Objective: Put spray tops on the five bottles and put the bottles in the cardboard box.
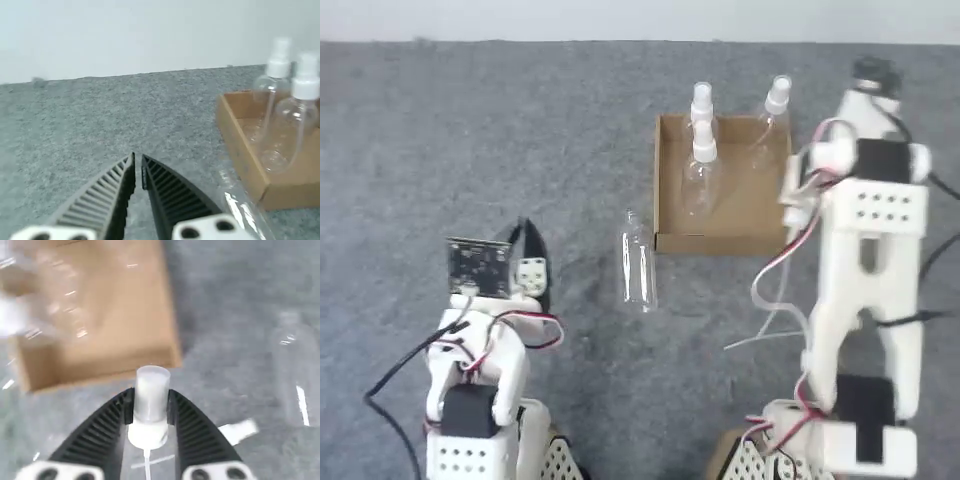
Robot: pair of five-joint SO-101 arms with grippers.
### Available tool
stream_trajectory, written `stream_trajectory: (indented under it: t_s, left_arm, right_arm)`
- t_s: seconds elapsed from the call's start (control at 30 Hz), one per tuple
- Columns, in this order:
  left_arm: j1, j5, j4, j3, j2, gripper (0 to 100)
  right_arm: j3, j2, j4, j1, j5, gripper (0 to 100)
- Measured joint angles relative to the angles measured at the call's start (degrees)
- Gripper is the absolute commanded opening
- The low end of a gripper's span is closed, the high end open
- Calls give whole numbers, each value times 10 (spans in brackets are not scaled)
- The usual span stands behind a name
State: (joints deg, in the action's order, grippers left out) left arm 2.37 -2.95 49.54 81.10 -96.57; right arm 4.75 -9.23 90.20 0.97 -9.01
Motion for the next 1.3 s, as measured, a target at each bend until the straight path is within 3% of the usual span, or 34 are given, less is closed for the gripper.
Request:
stream_trajectory:
  t_s: [0.33, 0.43, 0.67, 0.87, 1.17, 1.3]
  left_arm:
    - [91, 25, 29, -52, 16, 11]
    - [129, 33, 22, -68, 92, 11]
    - [179, 37, 17, -146, 331, 12]
    - [185, 39, -24, -151, 455, 12]
    - [199, 36, -70, -139, 483, 12]
    - [194, 38, -84, -110, 472, 12]
  right_arm:
    - [0, -57, 44, -256, 0, 13]
    - [-3, -57, 26, -331, -5, 13]
    - [-117, -59, -131, -472, -9, 13]
    - [-227, -59, -283, -490, -77, 13]
    - [-309, -48, -407, -490, -134, 20]
    - [-309, 7, -438, -489, -134, 116]
